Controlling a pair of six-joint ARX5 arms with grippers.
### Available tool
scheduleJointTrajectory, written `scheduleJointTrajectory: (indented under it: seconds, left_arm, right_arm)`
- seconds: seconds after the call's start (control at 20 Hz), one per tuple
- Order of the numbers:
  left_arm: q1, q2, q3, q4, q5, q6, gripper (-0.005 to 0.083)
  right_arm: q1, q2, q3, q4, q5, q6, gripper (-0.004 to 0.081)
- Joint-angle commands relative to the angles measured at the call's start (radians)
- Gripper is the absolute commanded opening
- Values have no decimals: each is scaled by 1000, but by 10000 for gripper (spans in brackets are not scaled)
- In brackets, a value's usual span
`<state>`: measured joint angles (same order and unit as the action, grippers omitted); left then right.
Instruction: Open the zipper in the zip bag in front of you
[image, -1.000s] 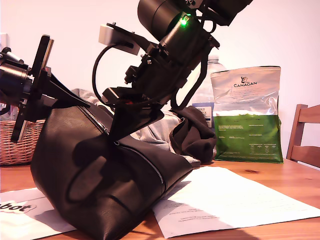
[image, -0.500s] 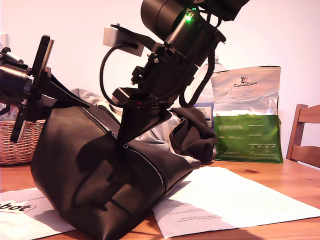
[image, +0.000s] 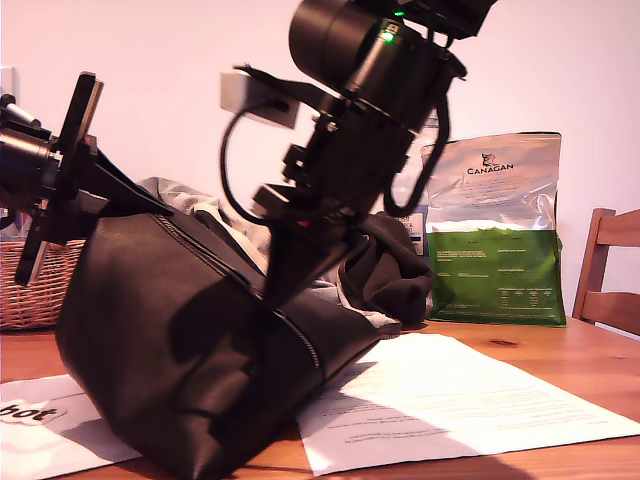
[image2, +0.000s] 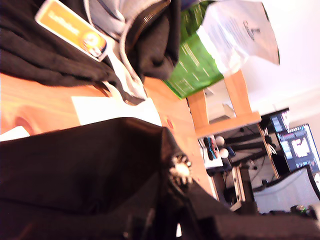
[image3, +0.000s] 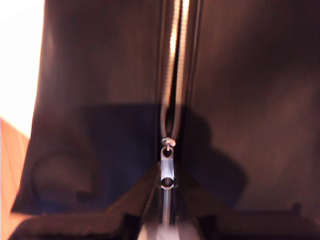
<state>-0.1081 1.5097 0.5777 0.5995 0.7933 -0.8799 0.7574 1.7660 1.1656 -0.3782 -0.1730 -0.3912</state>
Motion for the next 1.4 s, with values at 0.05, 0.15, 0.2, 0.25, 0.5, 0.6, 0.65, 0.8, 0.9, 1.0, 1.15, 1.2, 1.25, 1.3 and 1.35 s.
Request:
scheduleJointTrajectory:
  seconds: [0.05,0.15,0.2,0.25,0.5,0.6,0.65,0.8,0.9,1.0,1.15,1.2,1.25,1.3,1.35]
  left_arm:
    - [17,-2,-1,30,-9,9,-24]
    - [17,-2,-1,29,-9,9,-24]
    - [17,-2,-1,29,-9,9,-24]
    - [17,-2,-1,29,-9,9,-24]
    - [17,-2,-1,30,-9,9,-24]
    - [17,-2,-1,29,-9,8,-24]
    - [17,-2,-1,30,-9,9,-24]
    - [16,-2,-1,30,-8,9,-24]
    - [16,-2,-1,30,-5,9,-24]
    - [15,-2,-1,30,-4,9,-24]
    - [6,-2,-1,30,3,9,13]
    - [2,-2,-1,30,3,9,66]
    - [0,-2,-1,31,3,10,148]
    - [-6,-3,-1,31,3,10,239]
    - [-12,-3,-1,40,6,11,331]
  right_arm:
    - [-10,10,-36,-37,0,-3,-11]
    - [-17,10,-36,-57,0,-6,-11]
    - [-19,10,-36,-72,0,-7,-11]
    - [-20,10,-36,-88,0,-11,-11]
    - [-20,10,-36,-189,-4,-47,-11]
    - [-20,10,-36,-214,-5,-53,-11]
    - [-20,10,-36,-213,-5,-50,-11]
    - [-20,10,-36,-196,-2,-50,100]
    - [-20,10,-36,-184,0,-50,368]
    - [-20,9,-26,-193,1,-51,429]
    - [-20,-4,21,-248,0,-50,429]
    - [-20,-19,37,-256,-2,-50,429]
    - [-20,-35,52,-261,-2,-42,428]
    - [-20,-52,65,-263,-2,-35,428]
    - [-20,-71,75,-262,-2,-34,428]
